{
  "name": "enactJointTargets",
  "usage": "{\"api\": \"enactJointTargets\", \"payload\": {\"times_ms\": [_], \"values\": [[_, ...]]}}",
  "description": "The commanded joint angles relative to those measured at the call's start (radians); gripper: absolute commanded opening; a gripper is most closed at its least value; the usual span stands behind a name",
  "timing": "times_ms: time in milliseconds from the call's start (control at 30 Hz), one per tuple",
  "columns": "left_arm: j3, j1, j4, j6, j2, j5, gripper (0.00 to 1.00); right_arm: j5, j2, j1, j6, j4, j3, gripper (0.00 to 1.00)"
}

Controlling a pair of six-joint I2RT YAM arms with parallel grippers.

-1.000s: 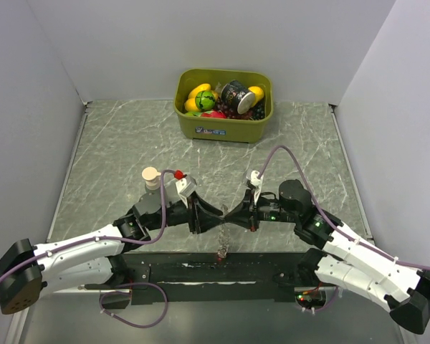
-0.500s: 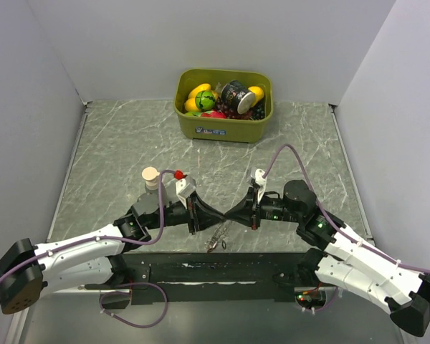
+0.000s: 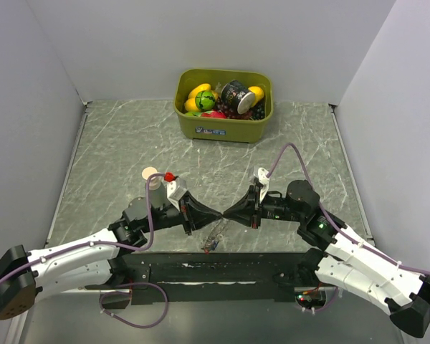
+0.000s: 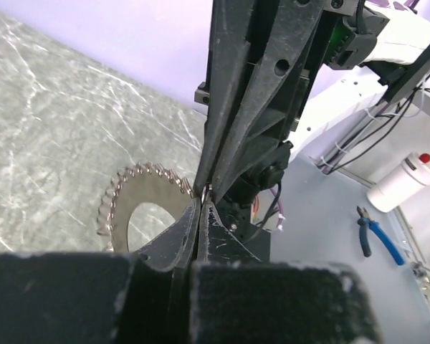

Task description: Put the keys on the keyring

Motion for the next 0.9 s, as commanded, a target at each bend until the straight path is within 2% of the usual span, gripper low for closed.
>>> {"api": "enactJointTargets", "payload": {"times_ms": [0,67,100,167,200,267,300,367,400,467,633,867], "values": [[-0.014,0.001,0.050,0.038,-0.020,-0.030,0.01,0.013,-0.012,-0.016,0.012,0.068,0.051,0.24],[-0.017,0.002,0.056,0.036,-0.011,-0.032,0.01,0.023,-0.013,-0.016,0.017,0.068,0.052,0.33],[-0.016,0.001,0.053,0.038,-0.008,-0.041,0.01,0.062,-0.016,-0.016,0.023,0.065,0.057,0.41],[-0.014,0.002,0.051,0.045,-0.001,-0.046,0.01,0.069,-0.024,-0.017,0.020,0.077,0.059,0.46],[-0.014,0.001,0.051,0.045,-0.002,-0.049,0.01,0.085,-0.027,-0.017,0.023,0.081,0.059,0.55],[-0.013,-0.001,0.050,0.058,-0.002,-0.052,0.01,0.110,-0.033,-0.017,0.025,0.080,0.060,0.64],[-0.010,0.001,0.036,0.064,-0.005,-0.053,0.01,0.150,-0.036,-0.017,0.025,0.077,0.062,0.75],[-0.007,0.001,0.024,0.091,-0.025,-0.067,0.01,0.190,-0.045,-0.017,0.023,0.068,0.065,0.83],[-0.008,0.001,0.011,0.104,-0.034,-0.072,0.01,0.211,-0.050,-0.017,0.023,0.068,0.059,0.91],[-0.008,-0.004,-0.015,0.146,-0.063,-0.093,0.01,0.260,-0.053,-0.019,0.022,0.059,0.057,0.97],[0.048,-0.016,-0.192,0.235,-0.123,-0.167,0.01,0.331,-0.036,-0.037,0.028,0.017,0.072,0.99],[0.170,-0.016,-0.401,0.271,-0.215,-0.208,0.01,0.470,0.123,-0.071,0.063,-0.073,0.125,0.99]]}}
